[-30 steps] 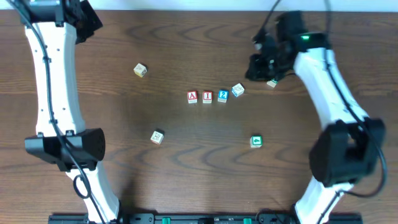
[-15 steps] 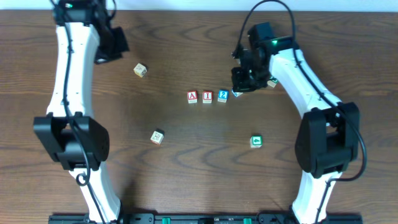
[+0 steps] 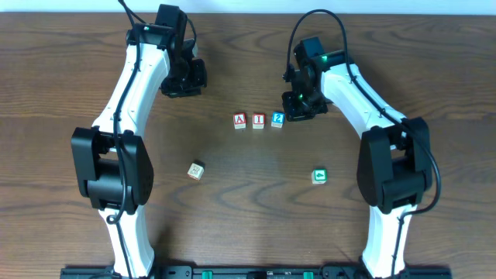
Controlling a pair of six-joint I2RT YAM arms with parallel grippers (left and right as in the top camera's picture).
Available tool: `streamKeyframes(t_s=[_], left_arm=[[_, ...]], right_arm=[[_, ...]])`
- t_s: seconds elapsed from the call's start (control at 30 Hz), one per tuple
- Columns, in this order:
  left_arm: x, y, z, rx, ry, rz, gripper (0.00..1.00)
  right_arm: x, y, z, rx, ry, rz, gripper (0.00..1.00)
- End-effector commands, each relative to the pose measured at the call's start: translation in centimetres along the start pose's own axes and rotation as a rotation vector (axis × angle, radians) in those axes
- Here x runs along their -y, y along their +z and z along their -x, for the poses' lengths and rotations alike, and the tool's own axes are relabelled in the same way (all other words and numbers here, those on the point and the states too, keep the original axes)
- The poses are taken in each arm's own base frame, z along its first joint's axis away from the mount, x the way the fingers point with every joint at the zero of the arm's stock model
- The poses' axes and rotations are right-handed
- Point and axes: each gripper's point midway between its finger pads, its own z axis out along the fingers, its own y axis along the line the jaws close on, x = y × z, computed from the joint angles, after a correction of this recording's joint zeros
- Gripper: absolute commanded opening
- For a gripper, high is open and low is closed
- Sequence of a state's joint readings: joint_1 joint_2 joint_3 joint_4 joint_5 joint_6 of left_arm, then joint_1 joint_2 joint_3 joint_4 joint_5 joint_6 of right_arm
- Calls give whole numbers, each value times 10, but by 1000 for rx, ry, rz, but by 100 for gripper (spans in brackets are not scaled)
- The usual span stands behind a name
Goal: Spell out Ai2
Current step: 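Raise the left gripper and bring both grippers beside the row, then lower both grippers to the ends of the A-I-2 row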
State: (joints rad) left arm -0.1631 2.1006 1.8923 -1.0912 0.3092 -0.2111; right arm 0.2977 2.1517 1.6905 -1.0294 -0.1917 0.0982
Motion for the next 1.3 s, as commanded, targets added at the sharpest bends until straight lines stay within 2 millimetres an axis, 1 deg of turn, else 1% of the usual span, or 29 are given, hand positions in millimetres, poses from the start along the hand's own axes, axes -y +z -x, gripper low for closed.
streamKeyframes(t_s=[0.0,0.13,0.37,0.43,0.6,0.73,0.8,0.9,1.0,1.07,1.13,1.23,1.27], left_arm=[[1,4,-1,-12,6,-10,6],[1,4,-1,-12,6,-11,6],[1,4,-1,-12,6,-11,6],[1,4,-1,-12,6,-11,6],[1,4,-1,-12,6,-10,6],[-3,4,0,-8,7,11,6],[-6,4,0,-7,6,28,6],[-7,5,-2,-13,17,33,6],[-9,7,-9,-40,52,38,6],[-11,7,-19,-81,112,46,6],[-13,6,-25,-110,158,49,6],[-6,-7,-24,-85,153,0,6],[-4,-14,-24,-69,161,-4,6]], right_arm=[[10,10,-2,-17,18,-34,1],[12,21,2,-17,17,-35,1],[12,24,12,22,9,-42,1],[19,24,15,34,11,-80,1],[45,19,20,66,58,-231,1],[57,16,23,82,77,-273,1],[67,14,23,82,94,-299,1],[80,12,20,72,141,-292,1],[79,9,12,40,181,-193,1],[77,0,13,47,188,-102,2],[79,-14,16,79,194,-53,2],[84,-46,22,152,218,-11,1],[86,-57,24,177,222,-4,2]])
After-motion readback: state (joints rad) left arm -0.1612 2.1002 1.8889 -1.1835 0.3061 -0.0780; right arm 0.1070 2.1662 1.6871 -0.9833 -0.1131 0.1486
